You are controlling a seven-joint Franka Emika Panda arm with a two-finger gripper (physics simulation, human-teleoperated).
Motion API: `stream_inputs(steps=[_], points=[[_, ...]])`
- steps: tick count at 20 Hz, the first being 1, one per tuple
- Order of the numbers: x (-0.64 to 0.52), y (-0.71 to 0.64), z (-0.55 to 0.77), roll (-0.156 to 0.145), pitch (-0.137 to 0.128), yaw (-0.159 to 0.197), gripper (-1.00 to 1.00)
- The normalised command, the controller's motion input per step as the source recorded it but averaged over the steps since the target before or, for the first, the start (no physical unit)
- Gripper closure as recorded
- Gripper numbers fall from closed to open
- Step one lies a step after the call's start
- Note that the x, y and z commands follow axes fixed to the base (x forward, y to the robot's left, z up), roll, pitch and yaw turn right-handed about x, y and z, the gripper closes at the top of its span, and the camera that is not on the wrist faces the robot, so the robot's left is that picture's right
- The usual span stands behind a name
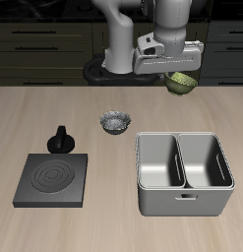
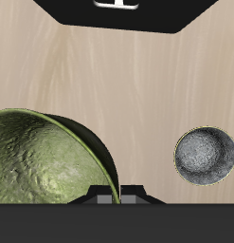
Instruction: Place the green bowl on the flat stove
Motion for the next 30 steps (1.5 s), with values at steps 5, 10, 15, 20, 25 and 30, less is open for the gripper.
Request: stream_inputs(steps=[5, 10, 15, 20, 25, 30], points=[[0.16, -0.43, 0.22, -0.016, -0.014, -0.024, 1.00], [0.15, -0.52, 0.23, -0.029, -0.017, -0.021, 1.00], [0.10, -0.64, 0.11, -0.064, 0.014, 0.024, 1.00], [0.03, -0.60, 0.12, -0.002, 0.003, 0.023, 1.00], [0.08, -0.49, 0.16, -0.012, -0.014, 0.009, 1.00], [0.11, -0.55, 0.17, -0.024, -0.017, -0.016, 1.00]])
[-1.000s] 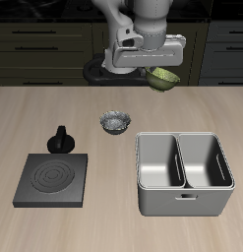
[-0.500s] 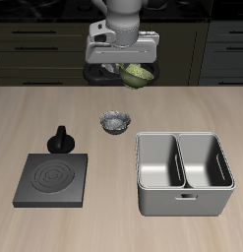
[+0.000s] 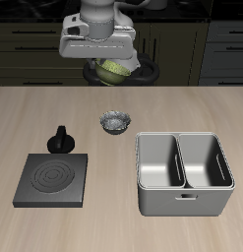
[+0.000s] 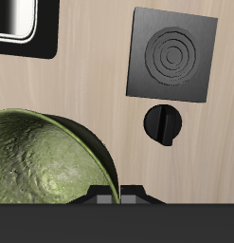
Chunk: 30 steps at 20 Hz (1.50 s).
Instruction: Place the green bowl on the flat stove
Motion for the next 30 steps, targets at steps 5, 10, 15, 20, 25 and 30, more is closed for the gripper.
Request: stream_inputs(steps=[5, 10, 15, 20, 25, 30], points=[[0.09, -0.38, 0.12, 0.014, -0.030, -0.003, 1.00], [0.06, -0.33, 0.00, -0.027, -0.005, 0.018, 1.00], [0.10, -0.58, 0.02, -0.059, 0.014, -0.030, 1.00], [0.06, -0.22, -0.03, -0.028, 0.011, -0.022, 1.00], [0.14, 0.00, 0.13, 0.023, -0.031, 0.010, 1.00], [0.28, -0.09, 0.11, 0.003, -0.021, -0.001, 1.00]])
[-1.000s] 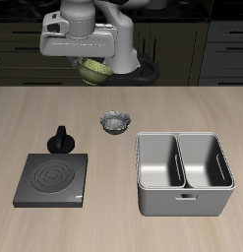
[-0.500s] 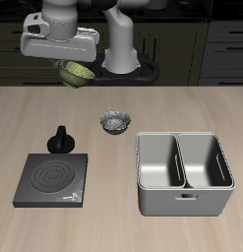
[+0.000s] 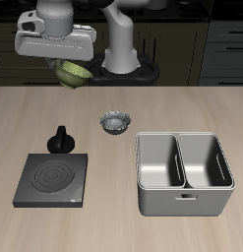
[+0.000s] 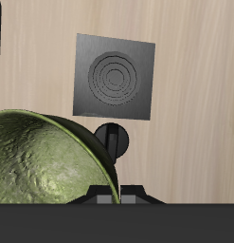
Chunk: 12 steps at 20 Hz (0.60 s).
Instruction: Place the green bowl on the flat stove
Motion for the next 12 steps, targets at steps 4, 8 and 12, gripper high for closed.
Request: stream_inputs(steps=[4, 8, 12], points=[[0.37, -0.16, 0.03, -0.005, -0.008, -0.006, 1.00], [0.51, -0.20, 0.02, -0.013, -0.018, 0.009, 1.00], [0.41, -0.17, 0.00, -0.022, 0.002, 0.012, 1.00]])
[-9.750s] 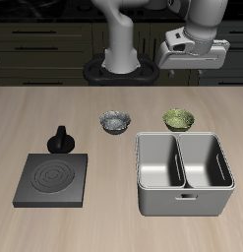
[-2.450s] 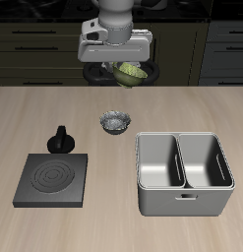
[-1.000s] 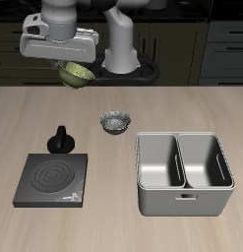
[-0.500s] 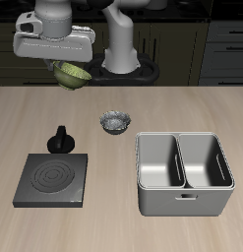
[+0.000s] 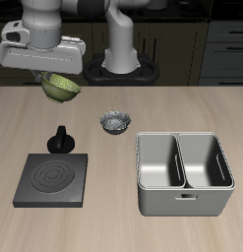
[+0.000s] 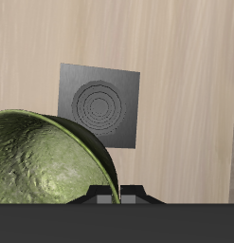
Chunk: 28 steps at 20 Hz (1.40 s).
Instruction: Place the green bowl on the flat stove
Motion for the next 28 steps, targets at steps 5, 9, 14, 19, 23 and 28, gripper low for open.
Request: stream_inputs(steps=[5, 9, 14, 19, 23, 28], points=[[0.42, -0.11, -0.04, 0.025, 0.000, 0.022, 1.00], [0.30, -0.02, -0.10, 0.010, 0.007, 0.013, 1.00], [0.23, 0.03, -0.07, 0.009, 0.015, 0.007, 1.00], [0.18, 0.09, -0.04, 0.061, -0.013, 0.010, 1.00], [0.11, 0.02, -0.21, 0.023, 0.008, 0.025, 1.00], [0.07, -0.04, -0.14, -0.024, 0.004, -0.022, 1.00]])
